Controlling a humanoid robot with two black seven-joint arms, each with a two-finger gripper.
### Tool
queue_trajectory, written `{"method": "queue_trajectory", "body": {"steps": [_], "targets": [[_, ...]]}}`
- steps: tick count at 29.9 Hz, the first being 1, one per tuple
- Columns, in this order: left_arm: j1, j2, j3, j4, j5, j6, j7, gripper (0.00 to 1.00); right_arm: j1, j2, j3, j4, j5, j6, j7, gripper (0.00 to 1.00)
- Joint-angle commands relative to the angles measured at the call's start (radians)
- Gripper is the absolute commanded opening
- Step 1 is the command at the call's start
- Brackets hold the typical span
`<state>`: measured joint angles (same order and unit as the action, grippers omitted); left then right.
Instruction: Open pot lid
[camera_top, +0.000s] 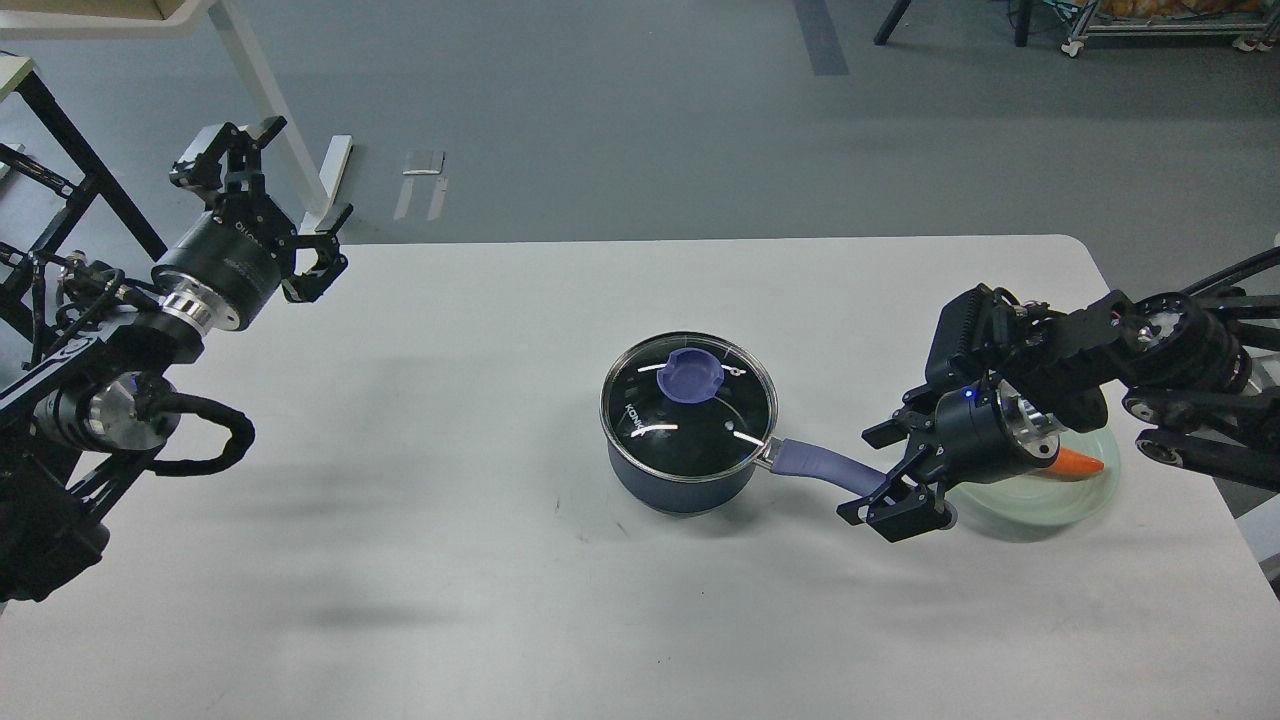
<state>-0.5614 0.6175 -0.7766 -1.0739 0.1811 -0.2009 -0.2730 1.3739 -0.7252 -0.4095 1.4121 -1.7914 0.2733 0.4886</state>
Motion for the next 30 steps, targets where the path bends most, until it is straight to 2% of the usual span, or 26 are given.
{"method": "queue_trajectory", "body": {"steps": [1,4,10,21,25,30], "targets": [[0.0,0.001,-0.001,0.0,0.0,0.001,-0.002,0.99,-0.006,0.003,-0.002,-0.002,0.0,0.0,0.0,0.8],[0.0,-0.001,-0.001,0.0,0.0,0.001,-0.002,0.99,-0.012,0.003,-0.002,-0.002,0.0,0.0,0.0,0.63],[0.0,-0.001,0.0,0.0,0.0,0.001,0.0,0.99,-0.012,0.003,-0.002,-0.002,0.0,0.0,0.0,0.42],[-0.006,0.001,0.003,0.0,0.049,0.011,-0.006,0.99,-0.016,0.003,-0.002,-0.005,0.0,0.0,0.0,0.3],[-0.028,0.002,0.04,0.003,0.121,0.008,-0.077,0.99,-0.016,0.003,-0.002,-0.005,0.001,0.0,0.0,0.3],[-0.093,0.004,0.048,0.009,0.371,-0.031,-0.135,0.99,-0.01,0.001,-0.002,-0.005,0.003,0.0,0.0,0.3]]}}
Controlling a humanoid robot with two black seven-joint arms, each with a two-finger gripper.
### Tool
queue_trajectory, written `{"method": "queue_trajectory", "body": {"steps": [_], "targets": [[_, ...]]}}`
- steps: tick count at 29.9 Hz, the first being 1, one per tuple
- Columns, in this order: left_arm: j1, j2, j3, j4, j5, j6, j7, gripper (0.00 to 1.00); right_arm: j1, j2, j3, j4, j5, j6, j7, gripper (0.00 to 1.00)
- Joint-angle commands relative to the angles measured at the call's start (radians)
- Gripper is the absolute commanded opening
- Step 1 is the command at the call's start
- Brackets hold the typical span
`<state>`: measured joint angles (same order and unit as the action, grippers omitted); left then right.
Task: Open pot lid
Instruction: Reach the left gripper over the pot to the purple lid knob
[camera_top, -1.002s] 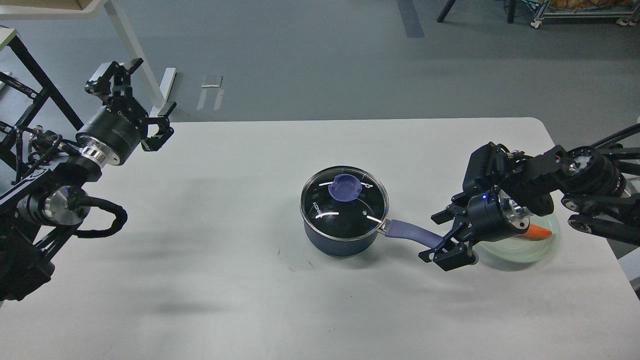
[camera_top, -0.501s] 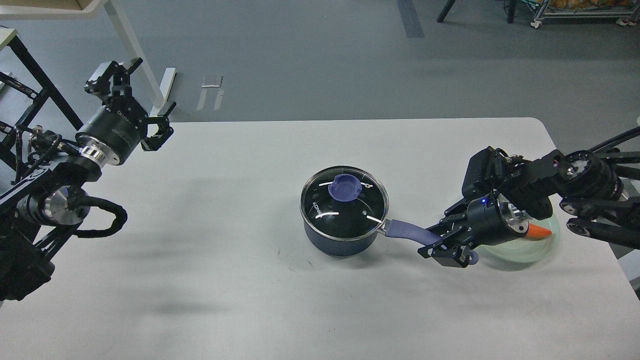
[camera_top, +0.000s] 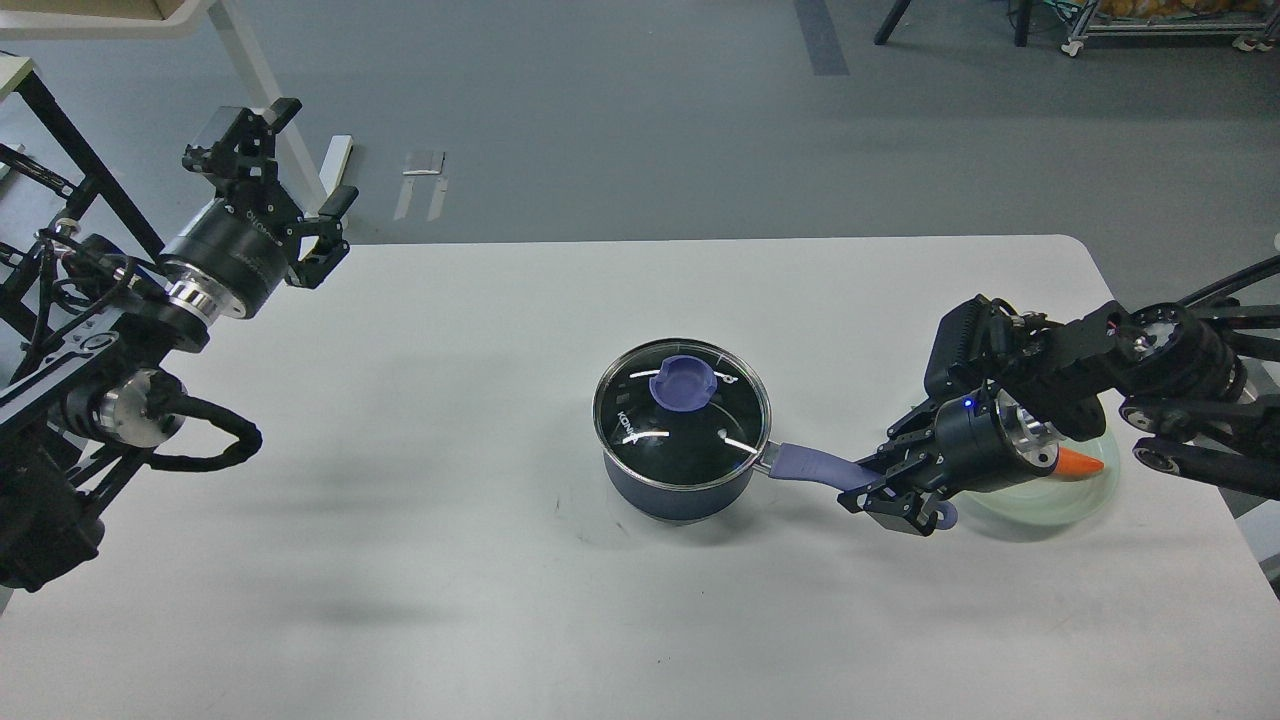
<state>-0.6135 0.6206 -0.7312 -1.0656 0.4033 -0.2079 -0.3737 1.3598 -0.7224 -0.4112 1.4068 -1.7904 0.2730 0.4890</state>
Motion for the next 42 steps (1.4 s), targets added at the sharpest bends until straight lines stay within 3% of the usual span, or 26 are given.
{"method": "queue_trajectory", "body": {"steps": [1,4,8,12,15,21,24,35,42], "targets": [[-0.069,0.007,0.003,0.003,0.229,-0.051,-0.057,0.99,0.005,0.0,0.0,0.0,0.002,0.0,0.0,0.3],[-0.132,0.034,0.01,-0.007,0.449,-0.148,-0.115,0.99,0.005,0.0,0.0,0.0,0.003,0.0,0.0,0.3],[-0.239,0.034,0.044,-0.06,0.766,-0.186,-0.115,0.99,0.005,0.0,0.0,0.0,0.003,0.0,0.0,0.3],[-0.356,0.03,0.188,-0.114,0.971,-0.174,-0.115,0.99,0.005,0.0,0.0,0.0,0.003,0.0,0.0,0.3],[-0.429,0.027,0.323,-0.157,1.071,-0.137,-0.115,0.99,0.005,0.0,0.0,0.0,0.003,0.0,0.0,0.3],[-0.534,-0.03,0.58,-0.168,1.307,0.053,-0.115,0.99,0.002,-0.002,0.0,0.0,0.005,0.0,0.0,0.3],[-0.566,-0.048,0.662,-0.168,1.362,0.1,-0.115,0.99,0.001,-0.002,0.0,0.001,0.005,0.0,0.0,0.3],[-0.597,-0.248,0.772,-0.085,1.522,0.131,-0.115,0.99,-0.002,-0.002,0.002,0.0,0.005,0.0,0.0,0.3],[-0.592,-0.297,0.823,0.004,1.525,0.189,-0.115,0.99,-0.002,-0.003,0.0,0.001,0.006,0.0,0.0,0.3]]}}
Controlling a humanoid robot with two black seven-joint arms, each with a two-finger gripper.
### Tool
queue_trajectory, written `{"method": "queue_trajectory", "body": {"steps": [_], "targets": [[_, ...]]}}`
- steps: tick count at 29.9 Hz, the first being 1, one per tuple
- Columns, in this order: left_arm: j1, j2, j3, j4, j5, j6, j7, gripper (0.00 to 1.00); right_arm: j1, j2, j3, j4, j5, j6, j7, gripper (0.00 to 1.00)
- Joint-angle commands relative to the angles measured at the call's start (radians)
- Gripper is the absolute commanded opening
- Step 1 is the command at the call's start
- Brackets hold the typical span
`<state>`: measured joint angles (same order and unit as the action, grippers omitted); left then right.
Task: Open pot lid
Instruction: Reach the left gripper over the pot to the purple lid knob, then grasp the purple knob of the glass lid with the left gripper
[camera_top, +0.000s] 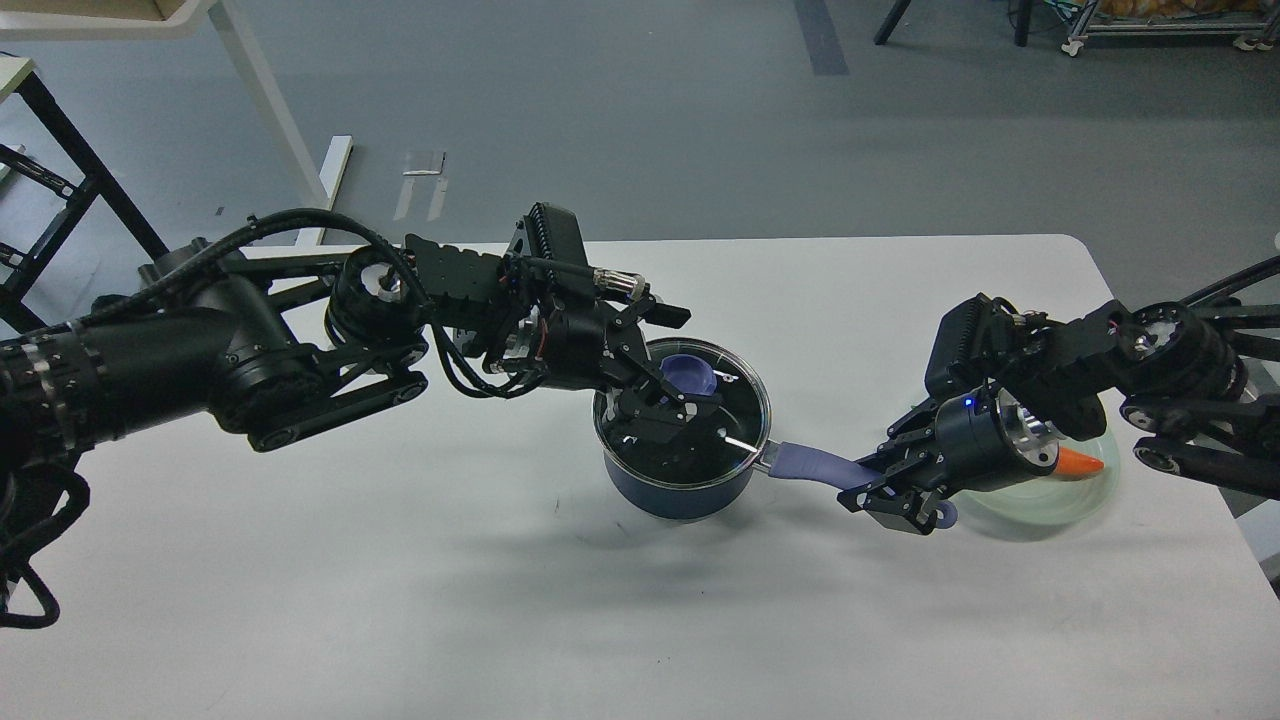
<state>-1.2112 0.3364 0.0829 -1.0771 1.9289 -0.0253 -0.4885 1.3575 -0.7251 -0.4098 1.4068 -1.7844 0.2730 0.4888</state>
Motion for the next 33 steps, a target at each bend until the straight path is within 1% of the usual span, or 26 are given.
{"method": "queue_trajectory", "body": {"steps": [1,18,23,25,26,29,31,33], "targets": [[0.007,-0.014,0.009,0.016,-0.001,0.007,0.0,0.99,-0.001,0.0,-0.001,0.0,0.0,0.0,0.0,0.3],[0.039,-0.089,0.011,0.092,-0.001,0.012,0.0,0.99,-0.001,0.003,0.0,0.0,0.0,0.0,0.0,0.3],[0.039,-0.094,0.011,0.105,0.001,0.012,0.0,0.96,-0.001,0.003,0.0,0.0,0.0,0.0,0.0,0.3],[0.039,-0.094,0.011,0.106,-0.001,0.012,0.0,0.91,-0.001,0.003,0.0,0.0,0.0,0.0,0.0,0.3],[0.039,-0.094,0.011,0.106,-0.001,0.012,0.0,0.87,-0.001,0.003,0.0,0.0,0.0,0.0,0.0,0.3],[0.039,-0.093,0.011,0.105,0.001,0.012,0.0,0.73,-0.001,0.003,0.0,0.0,0.0,0.0,0.0,0.3],[0.039,-0.093,0.011,0.105,0.001,0.012,0.0,0.6,-0.001,0.003,0.0,0.0,0.0,0.0,0.0,0.3],[0.039,-0.093,0.011,0.105,0.001,0.012,0.0,0.53,-0.001,0.003,0.0,0.0,0.0,0.0,0.0,0.3]]}}
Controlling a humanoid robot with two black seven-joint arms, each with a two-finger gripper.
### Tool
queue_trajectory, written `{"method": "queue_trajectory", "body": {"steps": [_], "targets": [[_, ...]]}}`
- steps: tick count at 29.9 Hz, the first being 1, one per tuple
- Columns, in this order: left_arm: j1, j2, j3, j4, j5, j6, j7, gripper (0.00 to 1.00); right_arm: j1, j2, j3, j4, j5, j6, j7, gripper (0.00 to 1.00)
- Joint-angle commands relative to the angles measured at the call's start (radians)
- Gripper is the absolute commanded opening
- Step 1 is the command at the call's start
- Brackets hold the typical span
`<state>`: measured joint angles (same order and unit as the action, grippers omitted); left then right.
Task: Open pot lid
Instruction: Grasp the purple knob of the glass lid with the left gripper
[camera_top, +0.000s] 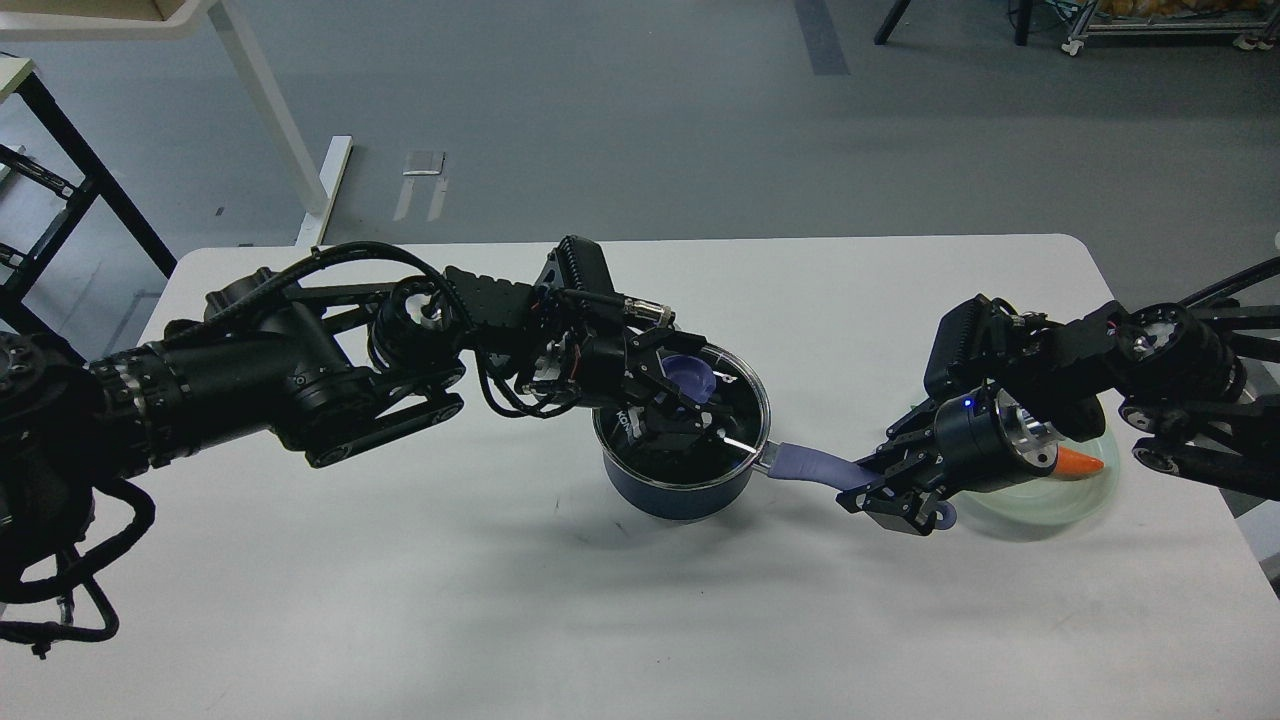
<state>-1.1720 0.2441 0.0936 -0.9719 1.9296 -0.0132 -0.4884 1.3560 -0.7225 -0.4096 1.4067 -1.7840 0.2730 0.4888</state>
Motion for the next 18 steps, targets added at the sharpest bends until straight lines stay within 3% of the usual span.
{"method": "queue_trajectory", "body": {"steps": [1,5,18], "targets": [[0.0,0.0,0.0,-0.001,0.0,-0.001,0.0,0.51,0.0,0.0,0.0,0.0,0.0,0.0,0.0,0.3],[-0.003,-0.002,0.0,-0.005,0.0,-0.001,0.0,0.4,0.0,0.0,0.0,0.0,0.0,0.0,0.0,0.3],[-0.029,0.007,-0.003,-0.028,-0.003,-0.002,0.0,0.4,-0.002,0.0,0.0,0.0,0.0,0.0,0.0,0.3]]}}
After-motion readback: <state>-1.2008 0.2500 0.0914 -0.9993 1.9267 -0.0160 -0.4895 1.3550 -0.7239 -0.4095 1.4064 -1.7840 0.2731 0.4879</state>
